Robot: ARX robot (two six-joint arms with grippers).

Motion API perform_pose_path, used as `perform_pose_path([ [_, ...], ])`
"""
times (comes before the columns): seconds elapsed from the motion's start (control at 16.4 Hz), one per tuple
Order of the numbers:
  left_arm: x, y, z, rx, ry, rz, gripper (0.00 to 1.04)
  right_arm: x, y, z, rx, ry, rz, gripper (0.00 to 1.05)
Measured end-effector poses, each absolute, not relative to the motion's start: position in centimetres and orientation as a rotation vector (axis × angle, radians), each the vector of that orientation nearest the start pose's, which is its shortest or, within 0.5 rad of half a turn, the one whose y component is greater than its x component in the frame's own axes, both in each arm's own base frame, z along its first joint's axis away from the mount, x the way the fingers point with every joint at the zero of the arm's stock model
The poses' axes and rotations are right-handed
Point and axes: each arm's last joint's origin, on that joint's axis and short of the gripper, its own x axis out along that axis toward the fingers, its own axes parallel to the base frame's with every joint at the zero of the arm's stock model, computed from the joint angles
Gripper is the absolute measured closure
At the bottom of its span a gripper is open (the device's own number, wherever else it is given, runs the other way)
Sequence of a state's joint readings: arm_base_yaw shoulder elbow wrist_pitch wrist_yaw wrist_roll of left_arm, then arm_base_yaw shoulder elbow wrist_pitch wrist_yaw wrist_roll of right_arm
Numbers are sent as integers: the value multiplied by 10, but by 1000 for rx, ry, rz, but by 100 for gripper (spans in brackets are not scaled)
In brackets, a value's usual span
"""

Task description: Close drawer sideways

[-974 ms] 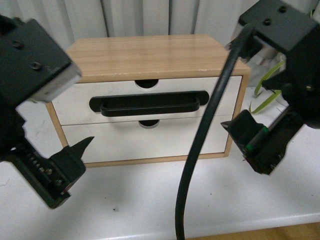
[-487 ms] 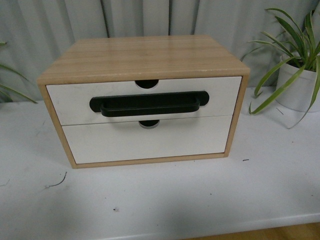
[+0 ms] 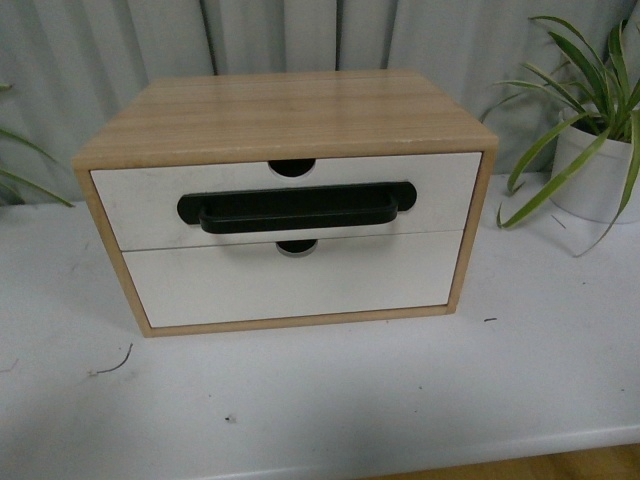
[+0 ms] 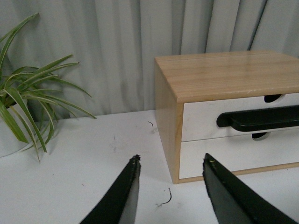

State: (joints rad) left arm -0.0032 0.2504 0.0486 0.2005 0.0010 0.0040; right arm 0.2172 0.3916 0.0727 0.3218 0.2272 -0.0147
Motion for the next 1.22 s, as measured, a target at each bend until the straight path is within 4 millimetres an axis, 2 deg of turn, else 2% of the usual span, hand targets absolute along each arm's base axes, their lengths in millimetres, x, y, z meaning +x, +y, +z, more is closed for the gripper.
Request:
perform_pose_path([
  [0.12,111,0,176,4,-4,-2,84,118,15,179,-16,8,-1,82],
  [0.24,109,0,170,2,-9,-2,103,115,10,177,-15,1,-6,103],
  [0.37,100,0,163,3,42,-3,103,113,-1,171,-11,-20,-28,103],
  [0.43,97,0,169,3,-19,-3,103,112,-1,170,-10,-8,-13,103],
  [0.61,98,0,167,2,-2,0,103,108,0,170,-10,-10,0,103],
  [0.73,98,0,167,2,1,0,103,98,0,166,-10,7,0,103],
  [1.1,98,0,167,2,1,-1,103,97,0,167,-9,-4,0,103],
  [1.22,98,0,167,1,1,-1,80,97,0,167,-9,-4,0,79],
])
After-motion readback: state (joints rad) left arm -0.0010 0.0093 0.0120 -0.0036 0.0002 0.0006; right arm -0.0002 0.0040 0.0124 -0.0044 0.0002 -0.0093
